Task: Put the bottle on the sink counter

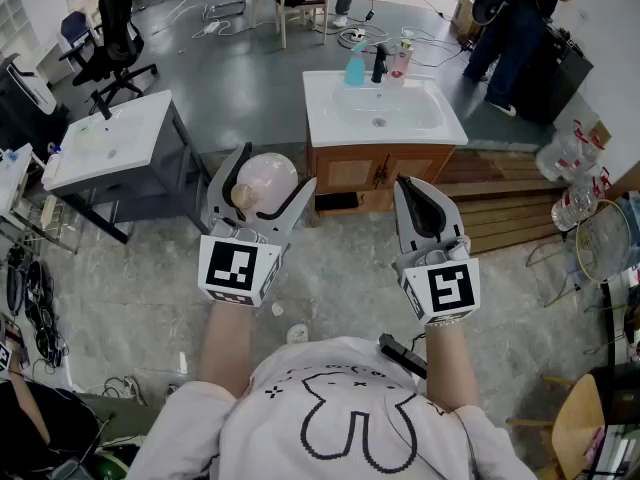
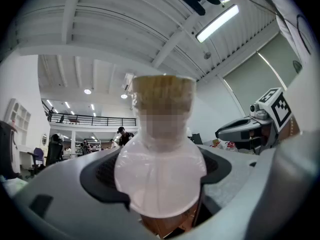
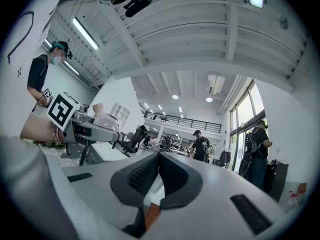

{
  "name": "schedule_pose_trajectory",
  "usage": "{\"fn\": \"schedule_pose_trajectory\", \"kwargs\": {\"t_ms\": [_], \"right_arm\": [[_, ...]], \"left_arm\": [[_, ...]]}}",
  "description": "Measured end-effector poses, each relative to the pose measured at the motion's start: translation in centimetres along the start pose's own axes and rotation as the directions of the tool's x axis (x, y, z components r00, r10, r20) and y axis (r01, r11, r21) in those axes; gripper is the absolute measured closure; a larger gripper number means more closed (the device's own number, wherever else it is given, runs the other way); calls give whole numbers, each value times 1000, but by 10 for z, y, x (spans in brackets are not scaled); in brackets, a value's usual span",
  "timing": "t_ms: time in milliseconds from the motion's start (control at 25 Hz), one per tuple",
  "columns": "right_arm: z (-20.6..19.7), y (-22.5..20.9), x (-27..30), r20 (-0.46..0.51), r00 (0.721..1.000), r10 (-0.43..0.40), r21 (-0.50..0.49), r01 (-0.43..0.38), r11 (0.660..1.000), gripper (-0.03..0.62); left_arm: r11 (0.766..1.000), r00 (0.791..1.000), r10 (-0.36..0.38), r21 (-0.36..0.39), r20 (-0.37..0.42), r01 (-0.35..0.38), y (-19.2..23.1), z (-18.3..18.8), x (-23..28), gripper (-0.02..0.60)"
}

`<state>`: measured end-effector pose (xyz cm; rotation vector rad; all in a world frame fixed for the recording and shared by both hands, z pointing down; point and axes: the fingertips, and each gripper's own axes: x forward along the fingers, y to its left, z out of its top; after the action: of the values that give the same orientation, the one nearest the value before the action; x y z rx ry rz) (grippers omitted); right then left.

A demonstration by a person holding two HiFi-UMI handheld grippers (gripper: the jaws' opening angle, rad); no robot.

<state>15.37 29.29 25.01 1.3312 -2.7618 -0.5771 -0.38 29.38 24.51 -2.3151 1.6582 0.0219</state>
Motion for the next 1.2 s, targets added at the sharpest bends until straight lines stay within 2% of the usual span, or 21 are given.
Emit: {"fn": "schedule_pose_trajectory", "kwargs": {"t_ms": [720,1200], "right_arm": [[-32,15,89,-48,995,-87,39,89,995,566],[-70,-9,146,-81,993,-81,61,86,994,566]], "left_arm": [[994,994,-106,10,9,106,75,-49,52,173],[994,995,-103,-34,-14,103,106,-89,103,173]]}}
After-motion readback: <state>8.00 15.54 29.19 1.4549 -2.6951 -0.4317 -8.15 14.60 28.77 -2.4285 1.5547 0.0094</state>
